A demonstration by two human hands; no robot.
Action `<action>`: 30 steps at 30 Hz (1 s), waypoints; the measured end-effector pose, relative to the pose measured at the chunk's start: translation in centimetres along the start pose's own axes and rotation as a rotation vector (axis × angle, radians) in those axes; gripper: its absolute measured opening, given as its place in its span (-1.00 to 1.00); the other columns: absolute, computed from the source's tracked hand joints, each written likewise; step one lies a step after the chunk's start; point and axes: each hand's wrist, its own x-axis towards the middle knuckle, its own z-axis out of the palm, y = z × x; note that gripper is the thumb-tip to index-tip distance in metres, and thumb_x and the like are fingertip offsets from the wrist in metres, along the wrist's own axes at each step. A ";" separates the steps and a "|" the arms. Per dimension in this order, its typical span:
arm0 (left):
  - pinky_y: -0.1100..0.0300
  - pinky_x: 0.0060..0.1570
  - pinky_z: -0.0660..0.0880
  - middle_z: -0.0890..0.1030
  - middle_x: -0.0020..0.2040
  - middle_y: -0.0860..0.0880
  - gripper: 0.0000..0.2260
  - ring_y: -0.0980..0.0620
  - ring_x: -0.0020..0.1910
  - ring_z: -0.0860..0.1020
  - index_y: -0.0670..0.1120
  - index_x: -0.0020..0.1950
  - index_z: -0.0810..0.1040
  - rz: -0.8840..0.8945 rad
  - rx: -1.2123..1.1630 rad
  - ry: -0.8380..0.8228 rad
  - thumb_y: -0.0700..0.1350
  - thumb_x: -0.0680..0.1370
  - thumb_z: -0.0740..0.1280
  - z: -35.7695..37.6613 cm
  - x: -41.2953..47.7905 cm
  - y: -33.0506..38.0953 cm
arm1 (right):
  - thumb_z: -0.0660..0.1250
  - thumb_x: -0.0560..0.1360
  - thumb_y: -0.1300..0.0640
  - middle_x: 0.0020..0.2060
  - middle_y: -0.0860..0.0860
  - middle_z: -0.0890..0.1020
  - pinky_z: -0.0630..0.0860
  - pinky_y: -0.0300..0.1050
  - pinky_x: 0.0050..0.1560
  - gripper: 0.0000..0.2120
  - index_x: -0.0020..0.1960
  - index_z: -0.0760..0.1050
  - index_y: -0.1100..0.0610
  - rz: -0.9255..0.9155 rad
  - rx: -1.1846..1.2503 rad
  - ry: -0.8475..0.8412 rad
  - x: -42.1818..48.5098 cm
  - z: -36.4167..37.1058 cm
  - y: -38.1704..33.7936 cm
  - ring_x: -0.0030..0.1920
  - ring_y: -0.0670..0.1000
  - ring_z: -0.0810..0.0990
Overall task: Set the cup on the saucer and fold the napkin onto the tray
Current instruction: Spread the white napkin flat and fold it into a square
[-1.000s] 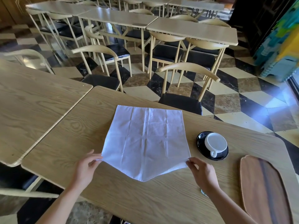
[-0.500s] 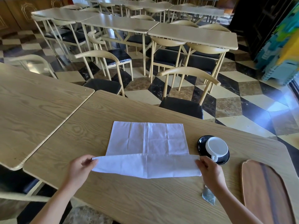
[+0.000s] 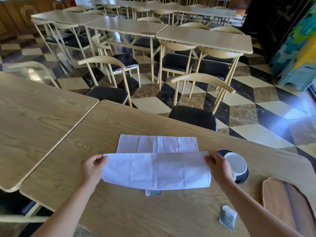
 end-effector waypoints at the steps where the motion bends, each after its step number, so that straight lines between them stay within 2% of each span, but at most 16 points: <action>1: 0.56 -0.35 0.41 0.61 -0.22 -0.08 -0.91 0.05 -0.25 0.52 -0.23 -0.04 0.62 -0.003 -0.006 0.000 -0.31 0.47 0.44 0.5 0.5 0.1 | 0.36 0.54 0.12 -0.47 -0.05 0.49 0.30 -0.14 -0.40 -0.73 -0.31 0.41 0.05 -0.001 0.005 -0.005 0.6 0.1 -0.2 -0.41 -0.04 0.42; 3: 0.56 -0.34 0.41 0.60 -0.23 -0.04 -0.90 0.06 -0.25 0.53 -0.24 -0.02 0.62 -0.004 -0.005 0.004 -0.31 0.47 0.44 1.4 1.7 0.0 | 0.36 0.54 0.12 -0.45 -0.04 0.51 0.32 -0.12 -0.38 -0.76 -0.29 0.44 0.07 0.000 0.010 -0.016 1.8 0.4 -0.5 -0.39 -0.02 0.43; 7: 0.57 -0.29 0.42 0.61 -0.13 -0.10 -0.85 -0.01 -0.19 0.53 -0.29 0.03 0.62 0.010 0.030 -0.006 -0.31 0.48 0.44 3.5 4.5 -0.3 | 0.35 0.55 0.10 -0.44 -0.07 0.52 0.32 -0.11 -0.37 -0.77 -0.28 0.43 0.01 -0.007 -0.041 -0.028 4.3 0.8 -1.2 -0.34 0.09 0.46; 10: 0.57 -0.29 0.42 0.60 -0.12 -0.11 -0.84 0.04 -0.21 0.53 -0.32 0.04 0.62 0.007 0.037 -0.012 -0.32 0.48 0.43 4.8 6.6 -0.4 | 0.34 0.55 0.11 -0.43 -0.05 0.54 0.33 -0.18 -0.37 -0.79 -0.26 0.46 0.03 -0.008 -0.070 -0.032 6.4 1.3 -1.5 -0.35 0.06 0.46; 12: 0.56 -0.29 0.42 0.60 -0.11 -0.12 -0.83 0.00 -0.17 0.53 -0.33 0.05 0.61 0.001 0.034 -0.016 -0.31 0.49 0.42 5.8 8.1 -0.3 | 0.34 0.55 0.11 -0.38 -0.01 0.57 0.32 -0.11 -0.36 -0.84 -0.21 0.52 0.06 0.006 -0.080 -0.049 7.8 1.8 -1.8 -0.31 0.08 0.48; 13: 0.56 -0.30 0.42 0.60 -0.10 -0.12 -0.83 0.02 -0.17 0.53 -0.33 0.05 0.61 0.001 0.037 -0.021 -0.31 0.49 0.42 6.3 8.8 -0.3 | 0.34 0.55 0.11 -0.35 0.01 0.58 0.31 -0.08 -0.32 -0.86 -0.18 0.53 0.08 0.014 -0.085 -0.058 8.4 2.2 -1.9 -0.28 0.10 0.49; 15: 0.56 -0.30 0.42 0.60 -0.08 -0.13 -0.83 0.21 -0.27 0.55 -0.34 0.06 0.60 -0.004 0.045 -0.030 -0.33 0.49 0.42 7.4 10.2 -0.5 | 0.34 0.55 0.10 -0.31 0.04 0.59 0.30 -0.09 -0.26 -0.87 -0.17 0.52 0.09 0.033 -0.091 -0.071 9.7 2.9 -2.0 -0.25 0.13 0.50; 18: 0.56 -0.30 0.41 0.58 -0.05 -0.15 -0.81 0.41 -0.42 0.50 -0.34 0.08 0.59 -0.022 0.036 -0.031 -0.35 0.48 0.41 9.0 12.3 -1.2 | 0.34 0.55 0.10 -0.31 0.08 0.59 0.31 -0.08 -0.26 -0.84 -0.18 0.53 0.13 0.056 -0.128 -0.077 11.6 4.2 -1.9 -0.25 0.15 0.50; 23: 0.54 -0.34 0.41 0.57 -0.10 -0.15 -0.82 0.17 -0.30 0.48 -0.39 0.05 0.58 -0.095 0.085 -0.052 -0.35 0.48 0.41 10.7 14.8 -3.6 | 0.33 0.56 0.08 -0.28 0.08 0.59 0.39 -0.07 -0.21 -0.85 -0.12 0.57 0.14 0.115 -0.174 -0.083 14.0 6.2 -1.5 -0.21 0.16 0.51; 24: 0.51 -0.33 0.42 0.58 -0.11 -0.15 -0.83 0.10 -0.29 0.48 -0.39 0.04 0.58 -0.104 0.092 -0.053 -0.35 0.48 0.42 10.9 15.1 -4.1 | 0.32 0.56 0.07 -0.28 0.08 0.59 0.40 -0.07 -0.21 -0.85 -0.13 0.56 0.12 0.126 -0.181 -0.085 14.3 6.5 -1.4 -0.21 0.17 0.52; 26: 0.29 -0.22 0.47 0.59 -0.12 -0.15 -0.82 0.00 -0.25 0.51 -0.39 0.03 0.59 -0.123 0.102 -0.049 -0.33 0.47 0.43 11.1 15.7 -5.1 | 0.32 0.56 0.07 -0.29 0.07 0.58 0.40 -0.08 -0.22 -0.85 -0.16 0.54 0.09 0.145 -0.195 -0.093 14.7 6.8 -1.1 -0.22 0.16 0.52; 28: 0.09 -0.13 0.45 0.61 -0.12 -0.16 -0.83 0.11 -0.31 0.51 -0.37 0.01 0.60 -0.128 0.134 -0.049 -0.31 0.47 0.45 11.4 16.1 -5.9 | 0.33 0.55 0.08 -0.32 0.06 0.58 0.38 -0.09 -0.24 -0.83 -0.21 0.51 0.06 0.157 -0.217 -0.097 15.0 7.0 -0.8 -0.25 0.16 0.50; 30: 0.05 -0.12 0.43 0.61 -0.16 -0.14 -0.84 0.13 -0.34 0.50 -0.35 -0.02 0.61 -0.110 0.187 -0.053 -0.29 0.46 0.46 11.7 16.4 -6.6 | 0.34 0.55 0.07 -0.34 0.05 0.58 0.38 -0.10 -0.26 -0.80 -0.24 0.50 0.06 0.164 -0.249 -0.103 15.3 7.1 -0.4 -0.27 0.16 0.51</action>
